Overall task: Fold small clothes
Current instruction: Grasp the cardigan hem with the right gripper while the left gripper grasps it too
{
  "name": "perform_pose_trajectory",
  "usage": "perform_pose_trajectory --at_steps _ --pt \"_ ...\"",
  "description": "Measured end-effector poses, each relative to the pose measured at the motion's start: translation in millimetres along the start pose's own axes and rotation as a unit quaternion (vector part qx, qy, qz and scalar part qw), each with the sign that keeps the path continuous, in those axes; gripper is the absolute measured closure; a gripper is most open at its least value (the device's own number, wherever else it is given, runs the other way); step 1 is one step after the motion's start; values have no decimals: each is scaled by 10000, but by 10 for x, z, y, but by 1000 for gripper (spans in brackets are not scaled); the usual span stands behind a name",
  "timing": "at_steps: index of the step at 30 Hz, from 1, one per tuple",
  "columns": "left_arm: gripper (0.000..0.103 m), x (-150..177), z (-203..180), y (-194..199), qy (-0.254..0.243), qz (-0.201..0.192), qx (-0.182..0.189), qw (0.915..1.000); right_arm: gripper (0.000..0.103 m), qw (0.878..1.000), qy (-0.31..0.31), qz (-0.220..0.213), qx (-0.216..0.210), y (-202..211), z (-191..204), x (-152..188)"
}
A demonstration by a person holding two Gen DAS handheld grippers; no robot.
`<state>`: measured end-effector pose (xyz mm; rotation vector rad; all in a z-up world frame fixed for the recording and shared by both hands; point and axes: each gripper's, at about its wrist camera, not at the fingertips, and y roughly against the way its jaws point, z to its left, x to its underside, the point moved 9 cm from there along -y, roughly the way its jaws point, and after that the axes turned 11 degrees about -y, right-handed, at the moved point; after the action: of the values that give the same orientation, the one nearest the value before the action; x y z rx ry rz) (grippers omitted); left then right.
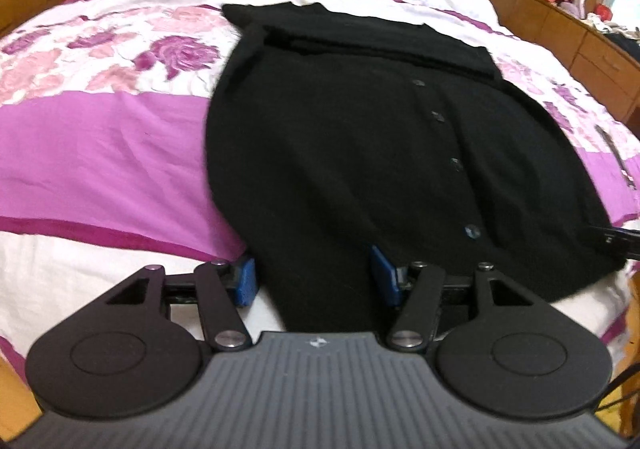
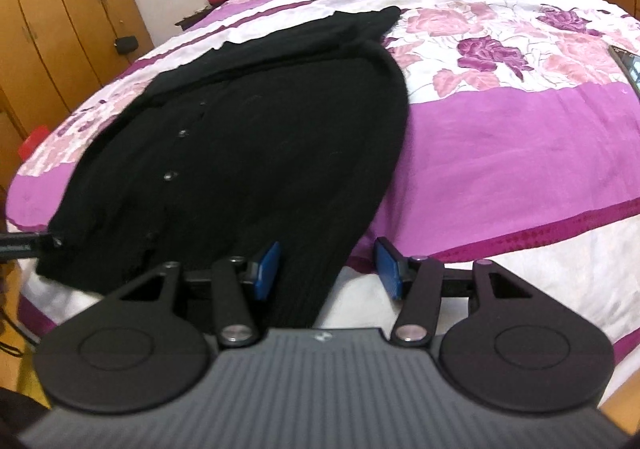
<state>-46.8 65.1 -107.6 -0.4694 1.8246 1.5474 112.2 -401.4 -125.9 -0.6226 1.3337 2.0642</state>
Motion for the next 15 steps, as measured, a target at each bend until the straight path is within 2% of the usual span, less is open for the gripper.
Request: perform_pose_trajectory --at_steps 3,7,15 --pt "41 17 -42 5 38 -78 73 9999 48 9999 99 0 -77 12 37 30" --pt "44 -38 -49 19 490 -285 391 9976 49 9999 53 -61 -134 -8 14 38" --pt "44 -12 -93 -96 308 -116 243 9992 53 9996 20 -148 -222 5 0 52"
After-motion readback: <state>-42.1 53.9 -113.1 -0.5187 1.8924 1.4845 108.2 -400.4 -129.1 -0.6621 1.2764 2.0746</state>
